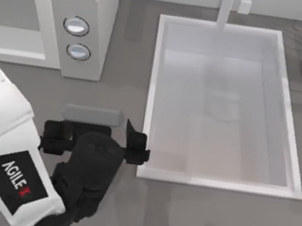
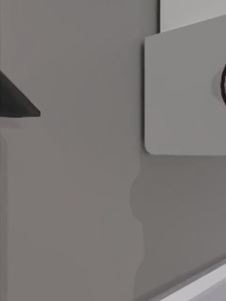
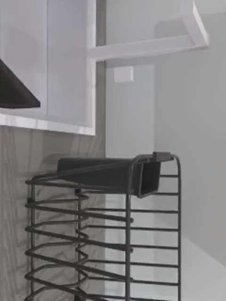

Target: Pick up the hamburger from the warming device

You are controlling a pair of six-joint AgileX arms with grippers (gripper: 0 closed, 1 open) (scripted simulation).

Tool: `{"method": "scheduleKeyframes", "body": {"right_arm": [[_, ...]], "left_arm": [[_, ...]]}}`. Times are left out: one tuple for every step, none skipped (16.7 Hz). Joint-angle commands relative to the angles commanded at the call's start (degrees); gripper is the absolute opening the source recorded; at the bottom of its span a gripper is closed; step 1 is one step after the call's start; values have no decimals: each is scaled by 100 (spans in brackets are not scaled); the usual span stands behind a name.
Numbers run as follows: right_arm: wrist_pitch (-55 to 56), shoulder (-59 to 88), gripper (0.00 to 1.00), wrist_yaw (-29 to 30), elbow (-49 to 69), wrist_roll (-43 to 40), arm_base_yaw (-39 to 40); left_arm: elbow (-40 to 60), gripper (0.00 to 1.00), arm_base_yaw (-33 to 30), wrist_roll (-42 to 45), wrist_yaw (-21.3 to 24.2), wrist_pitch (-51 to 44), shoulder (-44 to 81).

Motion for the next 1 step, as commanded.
{"method": "scheduleKeyframes", "body": {"right_arm": [[0,0,100,0,0,0,0]], "left_arm": [[0,100,0,0,0,0,0]]}}
